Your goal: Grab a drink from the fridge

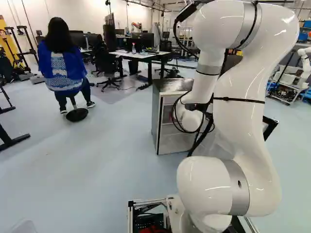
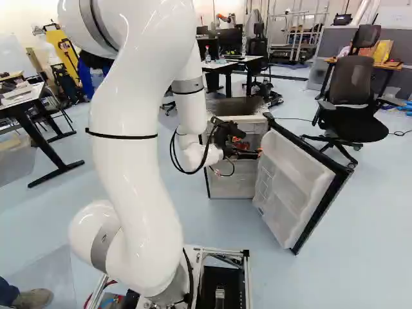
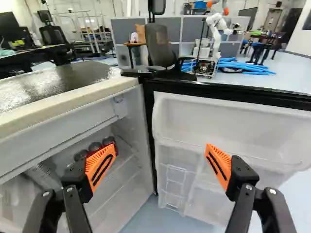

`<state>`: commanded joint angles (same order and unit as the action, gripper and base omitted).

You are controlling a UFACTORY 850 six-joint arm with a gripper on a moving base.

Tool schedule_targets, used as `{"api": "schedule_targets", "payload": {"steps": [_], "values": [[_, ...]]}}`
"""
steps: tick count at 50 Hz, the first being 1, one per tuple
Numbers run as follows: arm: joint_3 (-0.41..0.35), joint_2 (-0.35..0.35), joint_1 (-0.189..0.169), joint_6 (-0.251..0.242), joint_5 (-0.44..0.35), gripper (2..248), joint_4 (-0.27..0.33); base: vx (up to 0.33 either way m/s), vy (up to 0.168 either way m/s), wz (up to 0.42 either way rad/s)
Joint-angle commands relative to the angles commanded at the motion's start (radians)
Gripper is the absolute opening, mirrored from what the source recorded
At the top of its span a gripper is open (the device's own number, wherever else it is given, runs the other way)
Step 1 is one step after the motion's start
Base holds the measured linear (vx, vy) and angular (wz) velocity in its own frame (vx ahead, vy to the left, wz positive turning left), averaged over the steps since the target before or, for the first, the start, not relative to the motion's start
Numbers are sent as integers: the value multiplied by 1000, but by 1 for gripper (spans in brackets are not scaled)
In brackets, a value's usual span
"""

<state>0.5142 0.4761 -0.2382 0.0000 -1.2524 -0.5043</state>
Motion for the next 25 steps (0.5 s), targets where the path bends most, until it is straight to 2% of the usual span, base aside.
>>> {"api": "schedule_targets", "payload": {"steps": [10,25], "values": [[21,22,-8,0,21,247,105,0,0,0],[99,109,-36,0,37,247,263,0,0,0]]}}
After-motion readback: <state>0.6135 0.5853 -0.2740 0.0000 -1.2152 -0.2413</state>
